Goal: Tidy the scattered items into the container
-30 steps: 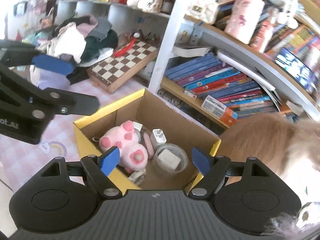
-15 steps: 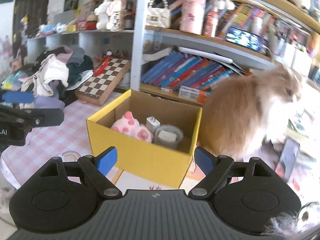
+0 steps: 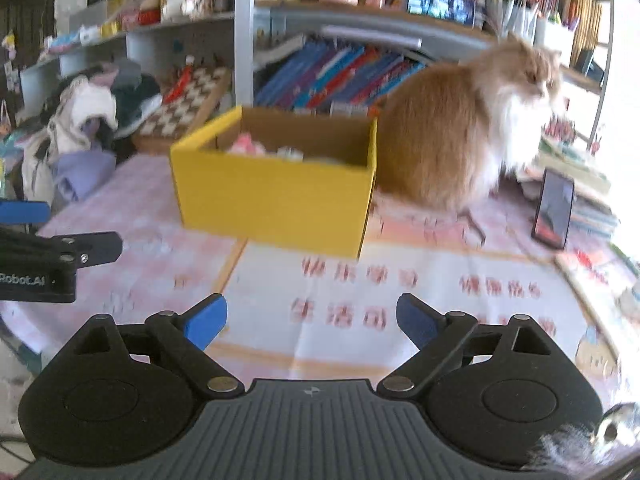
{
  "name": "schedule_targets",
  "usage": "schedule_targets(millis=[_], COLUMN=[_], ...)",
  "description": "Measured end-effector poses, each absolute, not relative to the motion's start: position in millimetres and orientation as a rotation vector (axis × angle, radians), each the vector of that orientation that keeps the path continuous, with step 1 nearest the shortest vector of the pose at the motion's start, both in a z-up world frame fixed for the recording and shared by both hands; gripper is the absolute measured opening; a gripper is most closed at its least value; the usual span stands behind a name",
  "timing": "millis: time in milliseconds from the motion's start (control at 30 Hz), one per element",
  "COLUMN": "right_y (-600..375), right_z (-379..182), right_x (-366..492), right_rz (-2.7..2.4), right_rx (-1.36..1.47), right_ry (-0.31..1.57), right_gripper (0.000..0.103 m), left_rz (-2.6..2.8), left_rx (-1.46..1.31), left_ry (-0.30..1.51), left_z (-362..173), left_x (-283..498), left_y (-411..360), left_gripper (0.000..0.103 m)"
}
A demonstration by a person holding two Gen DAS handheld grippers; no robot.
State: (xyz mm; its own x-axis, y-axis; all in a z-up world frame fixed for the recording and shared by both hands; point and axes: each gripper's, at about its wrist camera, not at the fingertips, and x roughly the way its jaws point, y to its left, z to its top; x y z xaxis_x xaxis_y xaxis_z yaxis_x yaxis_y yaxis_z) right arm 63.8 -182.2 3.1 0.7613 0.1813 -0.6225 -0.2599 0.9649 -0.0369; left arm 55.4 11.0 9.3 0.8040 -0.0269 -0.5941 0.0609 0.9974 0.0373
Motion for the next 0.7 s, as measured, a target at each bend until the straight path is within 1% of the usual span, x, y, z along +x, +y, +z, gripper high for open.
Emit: schedule_targets(millis=[133,200,333,433,500,700], right_y=[-178.9,-177.8,-174.7,-169.8,-168.3,-166.6], right_z=[-5.2,-6.4,-11.6,-14.3,-15.0,-15.9], right_x=[56.1,54.6,49.2,47.3,45.9,44.2], right_rz=[0.239,0.230,0.232,0.241,0.247,0.252], right_rx=[-0.108,-0.108,-0.107,-0.130,-0.135,-0.140], right_ry=[0.703,0.710,0.735,0.747,0.748,0.755], right_gripper=[0.092,0.095,0.096,0.096,0.098,0.099], left_rz=[-0.053,-0.048,-0.041,-0.031,-0.028,-0.017], left_rx=[0.069,0.065,0.058,0.049,0.043,0.027], left_ry=[0.675,0.697,0.725,0.733,0.737,0.752], left_z=[-1.2,-4.9,-10.8,-12.6,-13.9,-16.3], left_x=[49.8,46.8,40.8,38.0,36.8,33.3], left_y=[9.2,9.0,10.3,12.2,13.0,15.5], left_gripper=[0.101,0.101,0.101,0.101,0.103,0.103])
